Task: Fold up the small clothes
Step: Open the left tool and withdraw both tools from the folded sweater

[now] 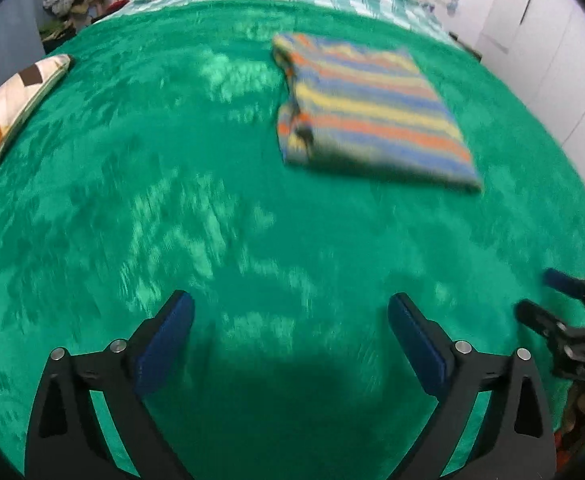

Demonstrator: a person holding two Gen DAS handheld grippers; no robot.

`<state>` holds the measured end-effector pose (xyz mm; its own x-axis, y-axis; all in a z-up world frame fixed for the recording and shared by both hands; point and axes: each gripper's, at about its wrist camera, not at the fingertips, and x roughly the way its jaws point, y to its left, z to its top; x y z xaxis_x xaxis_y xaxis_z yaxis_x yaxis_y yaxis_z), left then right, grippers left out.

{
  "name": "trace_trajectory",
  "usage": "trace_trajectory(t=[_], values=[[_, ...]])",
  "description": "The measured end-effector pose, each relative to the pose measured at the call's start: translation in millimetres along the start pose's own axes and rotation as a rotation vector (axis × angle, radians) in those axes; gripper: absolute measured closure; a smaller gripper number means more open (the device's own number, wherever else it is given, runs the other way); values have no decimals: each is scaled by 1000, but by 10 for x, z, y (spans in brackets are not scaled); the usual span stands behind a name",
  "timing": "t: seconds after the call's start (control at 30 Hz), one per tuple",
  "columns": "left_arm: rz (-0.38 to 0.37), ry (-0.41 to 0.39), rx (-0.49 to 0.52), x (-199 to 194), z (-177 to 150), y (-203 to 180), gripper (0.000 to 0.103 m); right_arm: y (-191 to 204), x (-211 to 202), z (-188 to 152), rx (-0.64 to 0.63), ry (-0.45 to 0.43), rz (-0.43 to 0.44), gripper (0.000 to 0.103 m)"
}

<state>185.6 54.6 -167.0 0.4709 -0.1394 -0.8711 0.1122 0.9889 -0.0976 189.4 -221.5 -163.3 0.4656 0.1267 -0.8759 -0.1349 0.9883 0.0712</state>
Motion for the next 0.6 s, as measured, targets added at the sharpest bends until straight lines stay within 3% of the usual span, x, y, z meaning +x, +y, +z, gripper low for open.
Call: trace_trajectory(t=[0.07, 0.23, 0.6], values=[[42, 5, 52, 69, -47, -63, 2, -11, 44, -134, 16, 14, -32, 1], [75, -13, 89, 116, -121, -101, 0, 7, 123, -293, 7, 4, -88, 0], [81, -10, 94, 175, -184, -121, 0, 48, 159, -416, -13, -53, -123, 0]])
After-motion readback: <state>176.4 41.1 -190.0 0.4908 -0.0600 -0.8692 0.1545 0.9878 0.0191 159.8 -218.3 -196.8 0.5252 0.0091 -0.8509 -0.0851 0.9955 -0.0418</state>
